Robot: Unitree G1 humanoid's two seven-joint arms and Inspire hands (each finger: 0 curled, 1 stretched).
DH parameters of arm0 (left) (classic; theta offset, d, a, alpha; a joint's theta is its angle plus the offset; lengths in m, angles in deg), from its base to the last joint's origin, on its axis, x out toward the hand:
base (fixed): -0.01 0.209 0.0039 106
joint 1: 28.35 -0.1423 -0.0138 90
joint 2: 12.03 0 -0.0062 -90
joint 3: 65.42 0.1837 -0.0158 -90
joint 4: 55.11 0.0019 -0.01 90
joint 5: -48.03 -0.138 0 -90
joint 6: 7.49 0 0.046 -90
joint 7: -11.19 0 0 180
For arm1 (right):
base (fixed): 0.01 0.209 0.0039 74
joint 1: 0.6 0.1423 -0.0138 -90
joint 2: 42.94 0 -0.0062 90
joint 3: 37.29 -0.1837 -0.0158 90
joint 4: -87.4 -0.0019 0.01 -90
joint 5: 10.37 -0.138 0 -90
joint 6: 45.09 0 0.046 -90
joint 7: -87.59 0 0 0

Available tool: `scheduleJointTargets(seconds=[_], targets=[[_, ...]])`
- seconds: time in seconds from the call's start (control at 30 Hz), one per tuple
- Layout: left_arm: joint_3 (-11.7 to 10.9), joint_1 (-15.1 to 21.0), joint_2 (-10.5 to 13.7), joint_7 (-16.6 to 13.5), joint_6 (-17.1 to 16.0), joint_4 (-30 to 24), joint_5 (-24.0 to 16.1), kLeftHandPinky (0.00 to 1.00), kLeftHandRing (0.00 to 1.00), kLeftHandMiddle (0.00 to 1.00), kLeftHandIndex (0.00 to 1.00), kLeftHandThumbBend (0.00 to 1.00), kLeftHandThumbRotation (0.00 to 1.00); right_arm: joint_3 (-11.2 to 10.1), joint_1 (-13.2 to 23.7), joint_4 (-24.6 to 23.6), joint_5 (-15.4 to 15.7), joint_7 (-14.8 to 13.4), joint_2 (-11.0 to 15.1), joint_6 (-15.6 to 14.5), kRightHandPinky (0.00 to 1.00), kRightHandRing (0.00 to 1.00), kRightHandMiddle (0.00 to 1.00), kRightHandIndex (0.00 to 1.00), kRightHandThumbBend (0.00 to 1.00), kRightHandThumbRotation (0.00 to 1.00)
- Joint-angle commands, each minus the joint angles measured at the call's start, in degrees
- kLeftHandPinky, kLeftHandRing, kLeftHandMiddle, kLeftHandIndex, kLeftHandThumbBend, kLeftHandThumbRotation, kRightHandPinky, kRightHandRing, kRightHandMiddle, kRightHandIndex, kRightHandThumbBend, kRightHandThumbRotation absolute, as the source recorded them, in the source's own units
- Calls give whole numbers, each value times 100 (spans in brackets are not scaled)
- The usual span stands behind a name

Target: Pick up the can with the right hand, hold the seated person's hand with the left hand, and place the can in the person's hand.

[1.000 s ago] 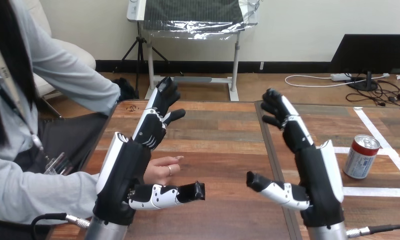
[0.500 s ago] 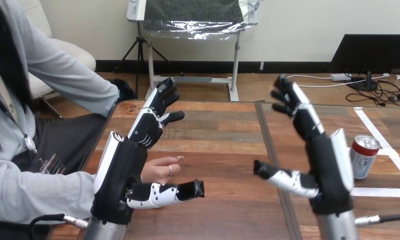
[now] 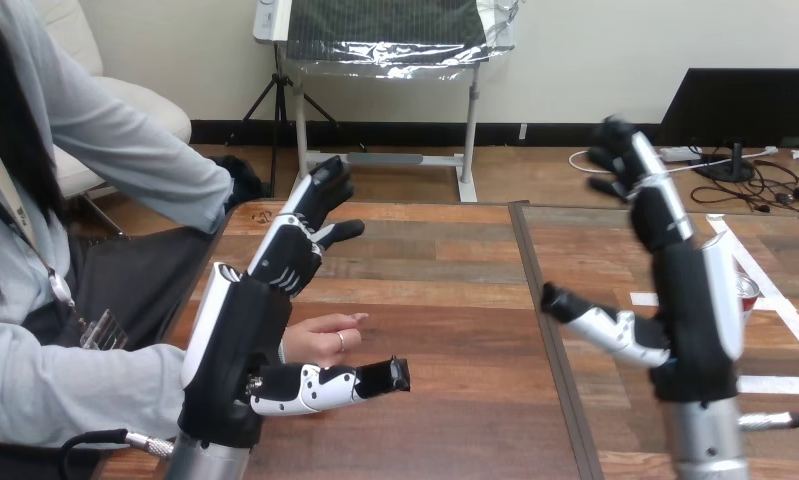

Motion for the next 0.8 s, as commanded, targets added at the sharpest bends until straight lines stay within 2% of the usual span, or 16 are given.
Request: scheduleJointTargets(seconds=[0.0,0.2,0.4,0.77], targets=[[-100,231,-122,13,0,-85,136,79,89,90,89,100,27,-186,554,123,76,-208,225,-87,84,89,92,93,100,67],[-114,250,-165,30,-8,-57,205,76,87,87,85,100,25,-204,734,335,-87,-233,375,-111,84,90,93,92,100,66],[-143,285,-196,76,-25,5,269,74,85,85,83,100,23,-292,898,485,76,-490,551,-202,84,89,92,92,100,67],[-242,285,-247,80,-1,22,236,73,82,82,80,100,23,-340,1165,821,122,-834,852,-475,83,88,90,91,100,70]])
